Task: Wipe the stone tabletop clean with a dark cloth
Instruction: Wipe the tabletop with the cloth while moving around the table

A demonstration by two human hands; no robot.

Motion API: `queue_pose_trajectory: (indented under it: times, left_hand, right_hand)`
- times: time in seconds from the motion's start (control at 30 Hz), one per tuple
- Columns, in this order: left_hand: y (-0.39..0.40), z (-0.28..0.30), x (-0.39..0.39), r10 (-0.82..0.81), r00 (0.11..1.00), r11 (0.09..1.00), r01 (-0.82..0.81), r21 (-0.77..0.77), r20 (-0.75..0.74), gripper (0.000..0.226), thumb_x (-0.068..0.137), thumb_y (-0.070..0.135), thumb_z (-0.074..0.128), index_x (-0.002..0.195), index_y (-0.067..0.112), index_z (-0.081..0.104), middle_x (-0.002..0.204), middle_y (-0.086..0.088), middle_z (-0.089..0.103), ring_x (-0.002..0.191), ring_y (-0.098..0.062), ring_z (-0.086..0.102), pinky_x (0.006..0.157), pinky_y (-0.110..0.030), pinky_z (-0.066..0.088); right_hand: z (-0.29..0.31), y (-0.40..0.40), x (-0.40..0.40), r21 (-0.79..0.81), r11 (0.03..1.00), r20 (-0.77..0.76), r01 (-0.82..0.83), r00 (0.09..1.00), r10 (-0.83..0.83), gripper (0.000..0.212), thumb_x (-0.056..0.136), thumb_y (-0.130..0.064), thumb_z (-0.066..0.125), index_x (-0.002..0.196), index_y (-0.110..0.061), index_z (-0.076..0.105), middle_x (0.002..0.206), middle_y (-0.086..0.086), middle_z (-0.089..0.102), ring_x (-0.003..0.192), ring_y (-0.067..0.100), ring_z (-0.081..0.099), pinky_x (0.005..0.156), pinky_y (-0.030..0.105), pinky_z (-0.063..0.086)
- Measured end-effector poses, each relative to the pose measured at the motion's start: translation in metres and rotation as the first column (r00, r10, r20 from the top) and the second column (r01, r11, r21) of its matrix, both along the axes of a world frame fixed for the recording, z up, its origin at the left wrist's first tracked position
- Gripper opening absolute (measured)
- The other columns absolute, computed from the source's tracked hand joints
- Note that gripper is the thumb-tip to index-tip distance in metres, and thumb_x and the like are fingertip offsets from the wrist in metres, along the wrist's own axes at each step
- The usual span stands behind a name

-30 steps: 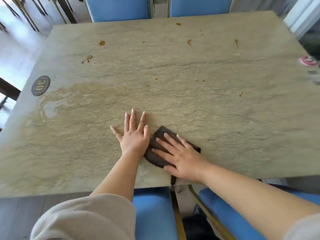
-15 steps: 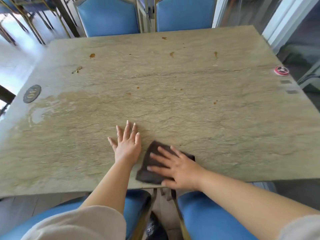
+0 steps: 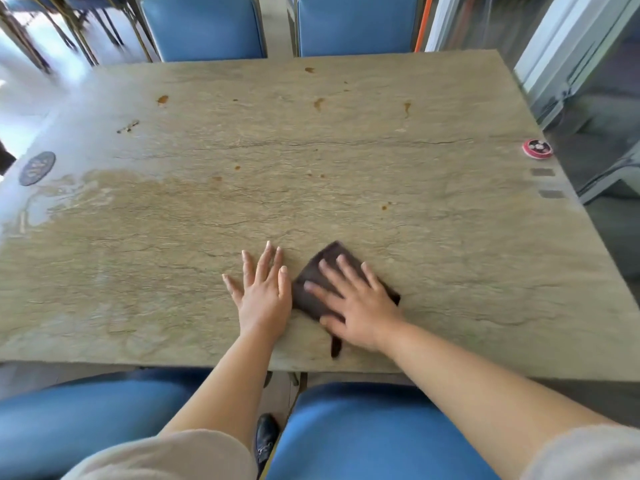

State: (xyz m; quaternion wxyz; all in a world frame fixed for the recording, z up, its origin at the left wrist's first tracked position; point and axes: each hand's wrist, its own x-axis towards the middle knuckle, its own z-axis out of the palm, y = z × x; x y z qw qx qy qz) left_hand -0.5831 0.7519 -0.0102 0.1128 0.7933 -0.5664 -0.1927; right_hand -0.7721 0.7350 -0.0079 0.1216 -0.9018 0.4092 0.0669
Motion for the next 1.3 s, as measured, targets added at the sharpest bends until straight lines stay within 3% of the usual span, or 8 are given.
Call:
queue_pose_trajectory:
  times: [0.07,0.13,0.4,0.67,0.87,1.17,1.23,1.3]
  left_hand:
    - [-0.007,0.002,-0.006,0.039,0.999,0.999,-0.039,-0.002,0.000,0.052,0.102,0.044,0.009,0.153,0.037,0.017,0.160,0.024,0.001,0.148,-0.012,-0.019,0.113,-0.058,-0.020]
    - [-0.016,0.003,-0.011,0.075,0.997,0.997,-0.076,0.025,0.016,0.053,0.100,0.046,0.008,0.153,0.041,0.014,0.160,0.025,-0.001,0.148,-0.012,-0.019,0.111,-0.063,-0.019]
    - [-0.024,-0.012,-0.018,0.089,0.972,0.994,-0.101,0.045,0.218,0.058,0.097,0.047,0.009,0.151,0.042,-0.011,0.158,0.023,-0.021,0.146,-0.016,-0.025,0.109,-0.069,-0.013]
    - [-0.026,-0.015,-0.018,0.134,0.967,0.990,-0.141,0.021,0.218,0.064,0.095,0.042,0.007,0.152,0.027,-0.018,0.159,0.014,-0.023,0.146,-0.011,-0.024,0.112,-0.064,-0.014]
    - [-0.025,-0.012,-0.019,0.106,0.968,0.992,-0.119,0.045,0.226,0.061,0.097,0.044,0.008,0.152,0.032,-0.015,0.159,0.013,-0.024,0.146,-0.013,-0.025,0.112,-0.065,-0.014]
    - [-0.025,-0.009,-0.017,0.120,0.978,0.988,-0.135,0.078,0.170,0.057,0.099,0.041,0.009,0.154,0.036,-0.005,0.161,0.014,-0.017,0.147,-0.011,-0.021,0.113,-0.063,-0.014]
    - [-0.024,-0.006,-0.018,0.108,0.981,0.988,-0.123,0.089,0.159,0.057,0.100,0.044,0.009,0.154,0.033,-0.004,0.161,0.012,-0.017,0.147,-0.014,-0.021,0.113,-0.063,-0.015]
    - [-0.024,-0.004,-0.025,0.103,0.984,0.988,-0.118,0.096,0.146,0.059,0.100,0.047,0.010,0.155,0.030,-0.002,0.162,0.008,-0.017,0.147,-0.018,-0.022,0.113,-0.062,-0.016]
  right_hand:
    - [0.001,0.000,-0.029,0.024,0.970,0.034,-0.242,0.970,0.241,0.058,0.092,-0.060,0.021,0.146,-0.052,0.001,0.159,-0.012,-0.013,0.145,0.019,-0.020,0.115,0.046,-0.014]
    - [-0.001,-0.021,-0.048,0.016,0.971,0.024,-0.239,0.971,0.238,0.057,0.092,-0.063,0.021,0.145,-0.055,0.002,0.159,-0.015,-0.012,0.145,0.016,-0.019,0.116,0.044,-0.012]
    - [-0.007,-0.117,0.031,-0.027,0.860,-0.056,0.509,0.859,-0.510,0.066,0.092,-0.066,0.017,0.149,-0.041,-0.006,0.159,0.000,-0.018,0.145,0.028,-0.021,0.115,0.055,-0.011]
    - [-0.003,-0.138,0.023,-0.002,0.982,0.146,-0.189,0.971,0.187,0.051,0.098,-0.045,0.035,0.147,-0.047,0.018,0.160,-0.014,0.004,0.148,0.013,-0.003,0.119,0.042,-0.002]
    - [-0.006,-0.157,0.012,0.009,0.912,-0.019,0.410,0.912,-0.410,0.056,0.099,-0.050,0.018,0.151,-0.036,0.004,0.161,-0.006,-0.010,0.147,0.018,-0.012,0.118,0.043,-0.006]
    - [-0.006,-0.026,-0.045,0.019,0.967,0.125,-0.255,0.960,0.251,0.052,0.097,-0.048,0.022,0.148,-0.041,0.018,0.160,-0.011,0.007,0.148,0.014,-0.001,0.119,0.042,-0.001]
    - [-0.005,-0.039,-0.077,-0.001,0.966,0.099,-0.258,0.961,0.257,0.049,0.098,-0.048,0.020,0.147,-0.044,0.019,0.159,-0.014,0.006,0.147,0.011,0.000,0.119,0.039,-0.001]
    - [-0.005,-0.061,-0.098,-0.015,1.000,0.067,0.000,0.998,0.001,0.050,0.099,-0.048,0.021,0.148,-0.045,0.013,0.160,-0.014,0.002,0.147,0.011,-0.003,0.118,0.037,-0.004]
